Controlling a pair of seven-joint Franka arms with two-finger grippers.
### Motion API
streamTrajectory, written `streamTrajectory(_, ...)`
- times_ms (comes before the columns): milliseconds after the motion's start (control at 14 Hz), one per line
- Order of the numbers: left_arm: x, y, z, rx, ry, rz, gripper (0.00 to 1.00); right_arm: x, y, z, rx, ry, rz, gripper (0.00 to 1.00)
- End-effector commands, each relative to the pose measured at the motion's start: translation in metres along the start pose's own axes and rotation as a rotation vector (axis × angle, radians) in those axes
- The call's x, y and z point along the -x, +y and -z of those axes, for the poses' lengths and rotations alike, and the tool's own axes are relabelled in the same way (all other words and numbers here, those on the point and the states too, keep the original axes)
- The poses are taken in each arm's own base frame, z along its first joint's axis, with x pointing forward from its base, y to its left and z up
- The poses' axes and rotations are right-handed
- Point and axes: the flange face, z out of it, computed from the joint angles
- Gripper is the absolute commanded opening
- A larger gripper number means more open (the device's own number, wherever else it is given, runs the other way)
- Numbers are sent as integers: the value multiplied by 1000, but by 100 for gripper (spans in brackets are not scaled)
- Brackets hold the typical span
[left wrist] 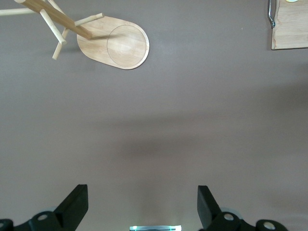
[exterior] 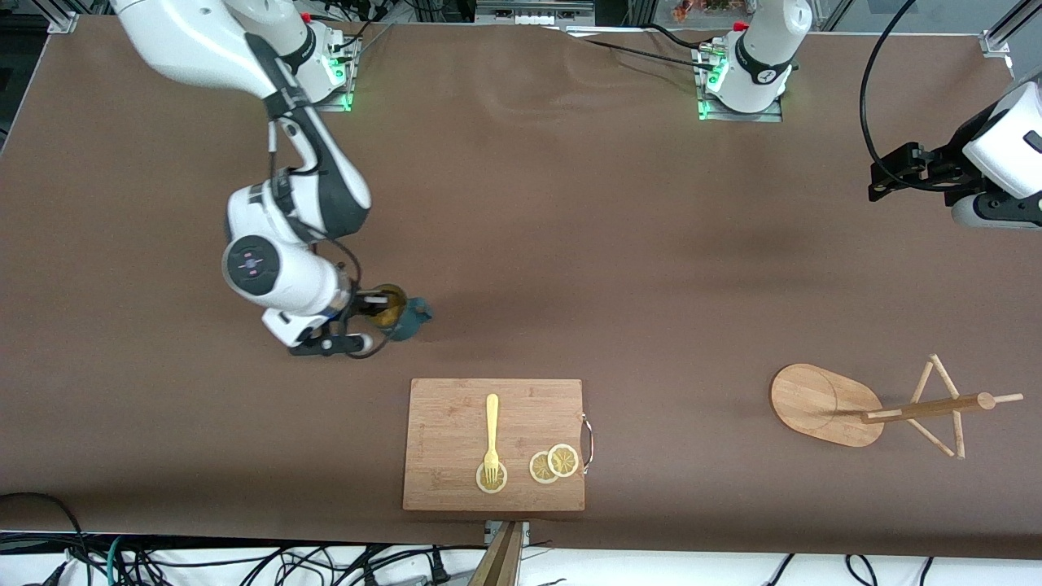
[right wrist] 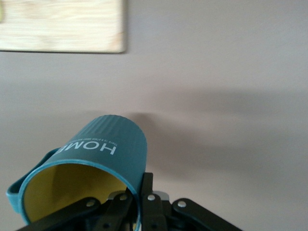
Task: Pass cup and hang on rack
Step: 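Carry the mug to mid-table with the right gripper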
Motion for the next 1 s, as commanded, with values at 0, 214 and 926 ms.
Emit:
streamTrajectory(0,0,3,3,25,9,3,100,12,-88,-8,0,-22,-126,0)
streamTrajectory(214,0,4,3,25,9,2,100,53,-177,-30,-52,-65,-199,0)
streamTrajectory(926,-1,1,2,25,8,3,100,159,-317,-81,-84,-46,-158,0)
